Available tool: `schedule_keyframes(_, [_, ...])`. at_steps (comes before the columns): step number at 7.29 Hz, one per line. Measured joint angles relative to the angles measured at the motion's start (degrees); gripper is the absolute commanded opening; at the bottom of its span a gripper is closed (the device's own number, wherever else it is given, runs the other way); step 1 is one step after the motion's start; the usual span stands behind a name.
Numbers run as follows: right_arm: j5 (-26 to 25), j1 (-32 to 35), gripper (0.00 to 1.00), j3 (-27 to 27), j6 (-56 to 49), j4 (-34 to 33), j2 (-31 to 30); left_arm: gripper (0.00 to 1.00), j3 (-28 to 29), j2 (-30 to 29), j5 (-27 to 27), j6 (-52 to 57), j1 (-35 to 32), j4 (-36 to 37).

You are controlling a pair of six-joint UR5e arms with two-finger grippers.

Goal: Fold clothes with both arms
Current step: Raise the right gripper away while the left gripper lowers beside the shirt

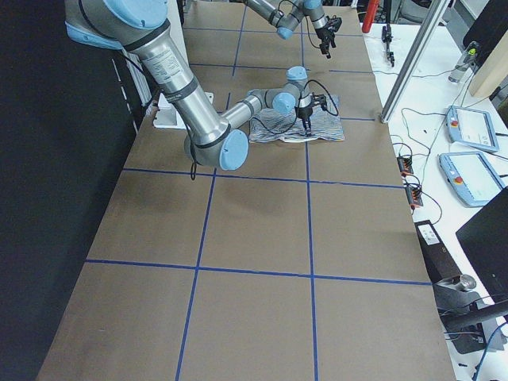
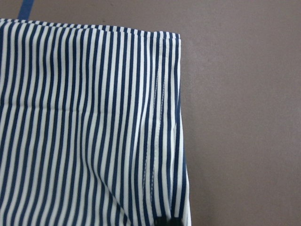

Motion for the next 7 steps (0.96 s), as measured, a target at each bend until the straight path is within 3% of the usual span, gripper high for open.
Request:
schedule_keyframes(3, [3.0,2.5,1.00,1.0,-2.8,0.6,-0.6,1.00,-0.8,0.0,-0.1,0.1,0.3,0.0])
schedule_keyframes(4, [5.1,3.6,1.00,3.9,-3.9,0.7,-2.6,1.00,-2.3,0.4,-0.6,-1.0,0.8,0.1])
schedule_keyframes(7, [6.7,4.6,1.00,20.9,-3.7,0.8,-16.2,1.00,-13.5,5.5,-3.6,-15.0,7.0,0.5])
